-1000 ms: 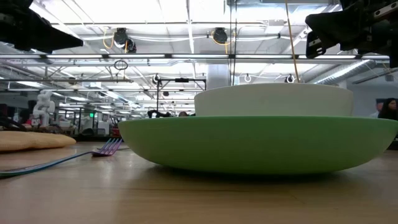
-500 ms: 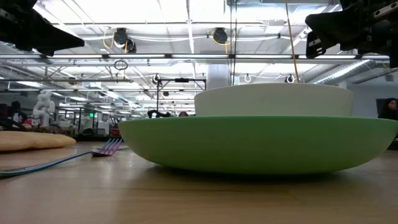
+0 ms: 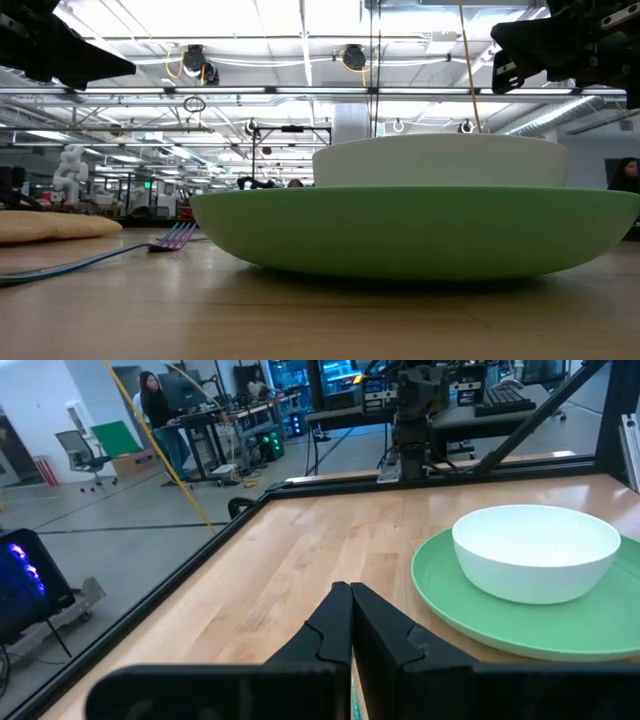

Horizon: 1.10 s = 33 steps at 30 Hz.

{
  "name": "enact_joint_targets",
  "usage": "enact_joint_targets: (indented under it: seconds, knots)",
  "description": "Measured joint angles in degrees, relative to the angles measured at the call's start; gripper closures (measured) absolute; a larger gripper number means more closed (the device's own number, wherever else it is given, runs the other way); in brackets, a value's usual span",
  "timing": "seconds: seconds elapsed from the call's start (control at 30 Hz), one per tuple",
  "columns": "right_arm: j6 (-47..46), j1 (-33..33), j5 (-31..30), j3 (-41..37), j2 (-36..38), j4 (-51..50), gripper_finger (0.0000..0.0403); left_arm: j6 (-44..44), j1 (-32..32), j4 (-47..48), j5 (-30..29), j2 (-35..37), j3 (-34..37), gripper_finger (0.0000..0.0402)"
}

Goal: Set table place
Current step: Adjust the violet fork and white bowl

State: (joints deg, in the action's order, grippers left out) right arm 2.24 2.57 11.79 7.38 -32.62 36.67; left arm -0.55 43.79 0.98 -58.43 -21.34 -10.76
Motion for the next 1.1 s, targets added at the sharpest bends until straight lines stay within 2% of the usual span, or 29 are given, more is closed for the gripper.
enact_joint_targets:
  seconds: [1.1]
  knots:
    - [-2.0,0.0,0.0,0.0,-0.1,0.9,0.0403,-1.1,0.0,-2.7,-0.1,0.0,0.0,0.0392]
